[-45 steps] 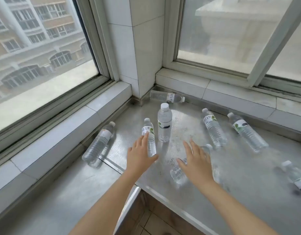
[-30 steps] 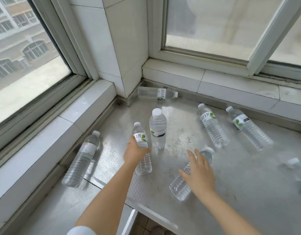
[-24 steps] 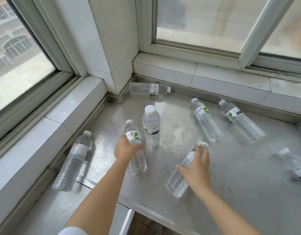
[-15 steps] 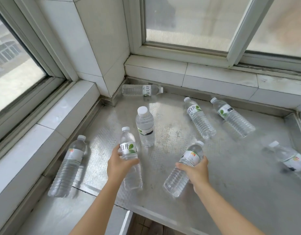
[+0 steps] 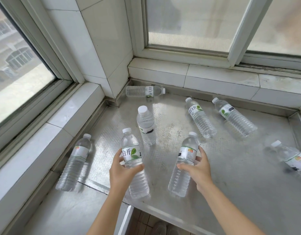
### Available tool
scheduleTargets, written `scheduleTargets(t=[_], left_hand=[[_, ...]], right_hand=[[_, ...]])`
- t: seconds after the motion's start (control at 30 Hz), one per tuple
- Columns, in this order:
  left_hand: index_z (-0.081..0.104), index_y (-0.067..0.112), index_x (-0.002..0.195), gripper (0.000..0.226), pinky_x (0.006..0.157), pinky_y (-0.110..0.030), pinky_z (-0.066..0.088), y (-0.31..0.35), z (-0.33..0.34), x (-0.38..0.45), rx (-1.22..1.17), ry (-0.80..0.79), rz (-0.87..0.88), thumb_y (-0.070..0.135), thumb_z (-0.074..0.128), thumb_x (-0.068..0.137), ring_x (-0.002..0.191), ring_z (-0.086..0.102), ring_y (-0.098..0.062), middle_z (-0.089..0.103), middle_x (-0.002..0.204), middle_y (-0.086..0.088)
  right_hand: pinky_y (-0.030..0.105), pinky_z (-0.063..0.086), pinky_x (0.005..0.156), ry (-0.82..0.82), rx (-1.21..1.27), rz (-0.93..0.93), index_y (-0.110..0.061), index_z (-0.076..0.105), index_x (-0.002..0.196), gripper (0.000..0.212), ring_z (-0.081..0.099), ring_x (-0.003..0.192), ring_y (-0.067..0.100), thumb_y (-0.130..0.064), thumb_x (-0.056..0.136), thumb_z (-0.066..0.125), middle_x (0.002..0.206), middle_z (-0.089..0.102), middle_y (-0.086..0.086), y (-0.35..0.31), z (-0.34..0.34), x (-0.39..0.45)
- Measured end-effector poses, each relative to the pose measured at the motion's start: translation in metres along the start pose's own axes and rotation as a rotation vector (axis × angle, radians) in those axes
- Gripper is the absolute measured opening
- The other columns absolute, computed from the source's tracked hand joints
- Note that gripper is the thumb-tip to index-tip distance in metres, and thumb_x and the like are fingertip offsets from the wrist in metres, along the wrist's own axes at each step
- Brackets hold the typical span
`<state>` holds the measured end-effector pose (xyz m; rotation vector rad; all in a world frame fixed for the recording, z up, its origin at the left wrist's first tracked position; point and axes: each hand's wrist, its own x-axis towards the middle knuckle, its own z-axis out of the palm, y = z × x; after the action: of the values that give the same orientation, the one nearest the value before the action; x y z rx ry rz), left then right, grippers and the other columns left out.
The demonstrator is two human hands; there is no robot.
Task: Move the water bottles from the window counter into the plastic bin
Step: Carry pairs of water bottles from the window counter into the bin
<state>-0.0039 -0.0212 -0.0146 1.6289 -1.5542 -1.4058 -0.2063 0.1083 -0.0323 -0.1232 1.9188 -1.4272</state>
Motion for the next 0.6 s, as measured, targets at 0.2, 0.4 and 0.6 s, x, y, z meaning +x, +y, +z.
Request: scheduleTargets(t=[0.2, 0.4, 0.6], left_hand=[[0.041, 0.033, 0.140, 0.102, 0.077, -0.039, 0.058, 0.018, -0.004, -0.027, -0.050, -0.019, 0.028, 0.012, 0.094, 0.055, 0.091, 0.069, -0.017, 0.062, 0.117, 0.000], [0.044, 0.032, 0.139, 0.101, 0.079, -0.043, 0.059, 0.027, -0.004, -0.070, -0.133, 0.013, 0.046, 0.010, 0.094, 0.054, 0.088, 0.071, -0.018, 0.067, 0.114, 0.000], [0.045, 0.041, 0.133, 0.100, 0.083, -0.047, 0.059, 0.039, -0.006, -0.111, -0.156, 0.014, 0.157, 0.011, 0.095, 0.052, 0.092, 0.070, -0.016, 0.068, 0.113, 0.003]], right_hand=[[0.017, 0.050, 0.059, -0.090, 0.021, -0.159, -0.034, 0.029, 0.146, 0.115, 0.067, 0.087, 0.011, 0.005, 0.055, 0.087, 0.120, 0.057, -0.001, -0.022, -0.019, -0.027], [0.026, 0.053, 0.068, -0.085, 0.084, -0.316, -0.047, 0.037, 0.135, 0.107, 0.067, 0.090, 0.013, 0.003, 0.055, 0.088, 0.121, 0.057, -0.006, -0.031, -0.042, -0.065], [0.029, 0.051, 0.075, -0.077, 0.051, -0.447, -0.051, 0.036, 0.135, 0.111, 0.062, 0.097, 0.012, -0.001, 0.053, 0.090, 0.122, 0.055, -0.014, -0.038, -0.064, -0.104]])
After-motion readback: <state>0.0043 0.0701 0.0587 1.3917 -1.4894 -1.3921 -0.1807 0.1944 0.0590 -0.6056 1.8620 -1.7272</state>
